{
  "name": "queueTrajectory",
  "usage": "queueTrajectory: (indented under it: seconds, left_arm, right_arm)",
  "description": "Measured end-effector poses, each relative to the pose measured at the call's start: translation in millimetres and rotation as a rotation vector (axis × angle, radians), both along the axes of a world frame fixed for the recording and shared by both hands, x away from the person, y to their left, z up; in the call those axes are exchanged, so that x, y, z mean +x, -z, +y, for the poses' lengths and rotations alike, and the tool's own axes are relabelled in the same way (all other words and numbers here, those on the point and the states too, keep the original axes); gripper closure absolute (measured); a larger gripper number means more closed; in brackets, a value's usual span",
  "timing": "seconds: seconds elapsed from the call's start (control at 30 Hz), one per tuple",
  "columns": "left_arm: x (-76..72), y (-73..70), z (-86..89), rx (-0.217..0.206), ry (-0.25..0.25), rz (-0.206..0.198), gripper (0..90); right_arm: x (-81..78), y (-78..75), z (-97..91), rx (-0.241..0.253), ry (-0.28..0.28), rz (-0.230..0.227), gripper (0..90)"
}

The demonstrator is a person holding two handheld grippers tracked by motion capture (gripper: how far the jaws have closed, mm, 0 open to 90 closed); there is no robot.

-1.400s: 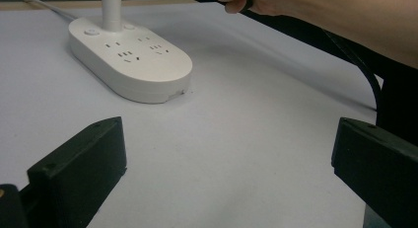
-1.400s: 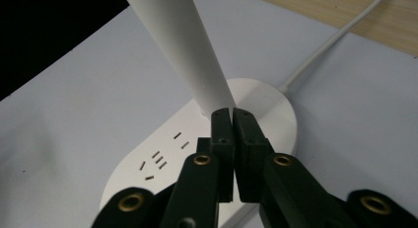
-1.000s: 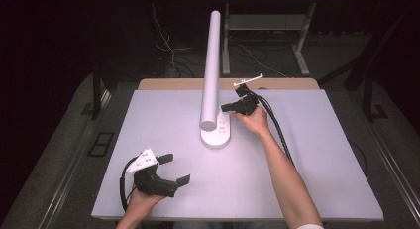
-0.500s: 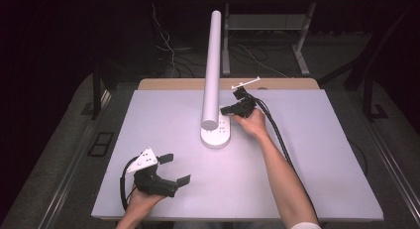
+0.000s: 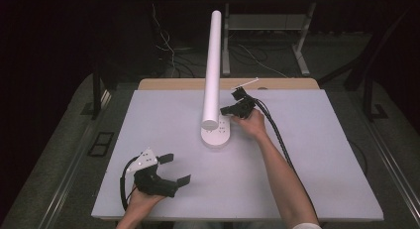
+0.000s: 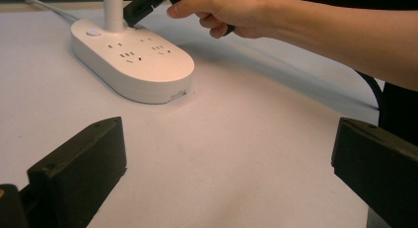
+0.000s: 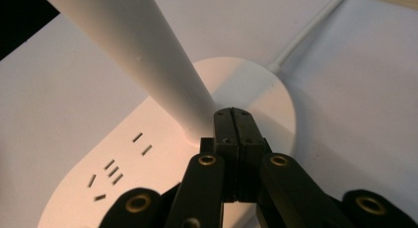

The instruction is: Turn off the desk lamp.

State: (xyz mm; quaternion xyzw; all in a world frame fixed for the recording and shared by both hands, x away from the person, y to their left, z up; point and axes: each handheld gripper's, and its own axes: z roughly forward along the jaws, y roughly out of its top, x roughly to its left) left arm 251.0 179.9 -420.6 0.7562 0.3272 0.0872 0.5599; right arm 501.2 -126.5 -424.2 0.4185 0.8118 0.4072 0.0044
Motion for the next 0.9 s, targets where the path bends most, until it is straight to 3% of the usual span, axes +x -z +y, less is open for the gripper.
queueTrajectory:
  seconds: [0.9]
  left_arm:
    - [-0.3,0.1,-1.5,0.006,0.006,-0.001,0.0]
  right_arm:
    - [-2.4,-0.7,3.3,-0.022,0.014,-0.022,90.0]
